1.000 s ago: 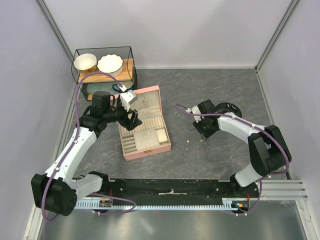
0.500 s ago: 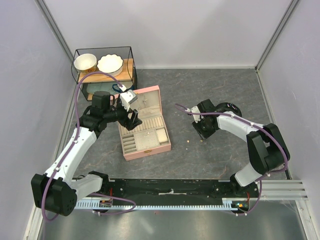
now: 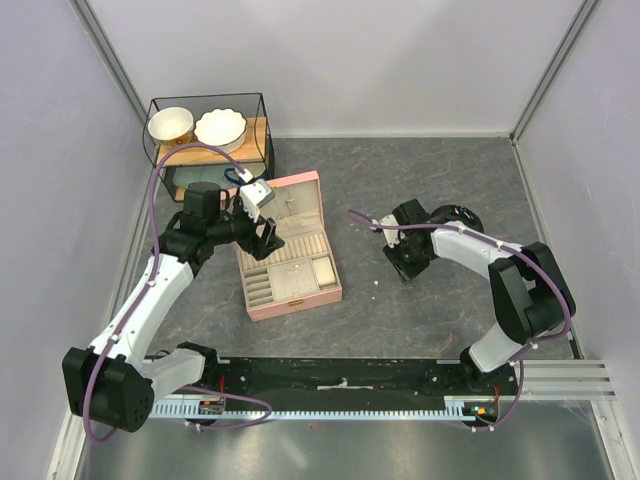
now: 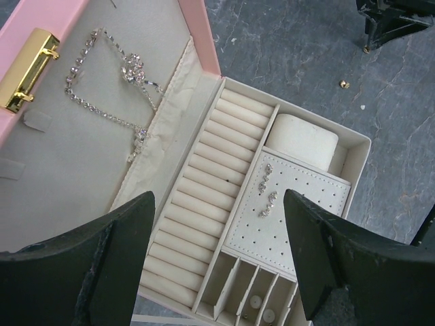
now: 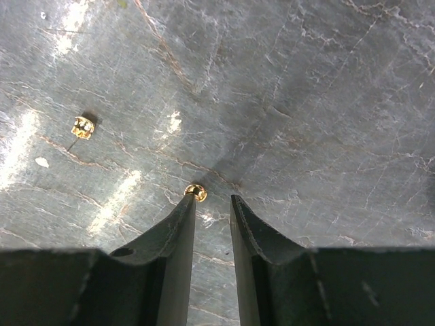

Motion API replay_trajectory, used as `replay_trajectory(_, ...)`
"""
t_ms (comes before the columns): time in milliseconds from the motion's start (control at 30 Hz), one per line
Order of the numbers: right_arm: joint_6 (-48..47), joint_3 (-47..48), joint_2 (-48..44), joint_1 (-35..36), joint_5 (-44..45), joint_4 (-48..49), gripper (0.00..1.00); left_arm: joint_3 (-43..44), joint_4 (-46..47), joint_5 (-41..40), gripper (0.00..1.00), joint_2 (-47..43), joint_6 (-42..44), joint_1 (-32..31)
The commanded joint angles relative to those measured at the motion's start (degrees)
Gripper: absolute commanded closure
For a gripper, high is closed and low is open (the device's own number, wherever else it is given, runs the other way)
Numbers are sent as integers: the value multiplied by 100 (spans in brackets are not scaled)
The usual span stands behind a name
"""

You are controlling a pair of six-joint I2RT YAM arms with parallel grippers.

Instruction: Organize the mixed jewelry

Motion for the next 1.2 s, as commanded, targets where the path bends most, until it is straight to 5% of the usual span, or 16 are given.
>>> replay_trajectory(0, -83, 199, 57, -10, -63, 19, 66, 12, 243, -6, 17, -20, 220, -20)
replay_trajectory(1167, -109, 225, 197, -10, -195, 178, 72, -41, 243, -14, 17, -56, 238, -20)
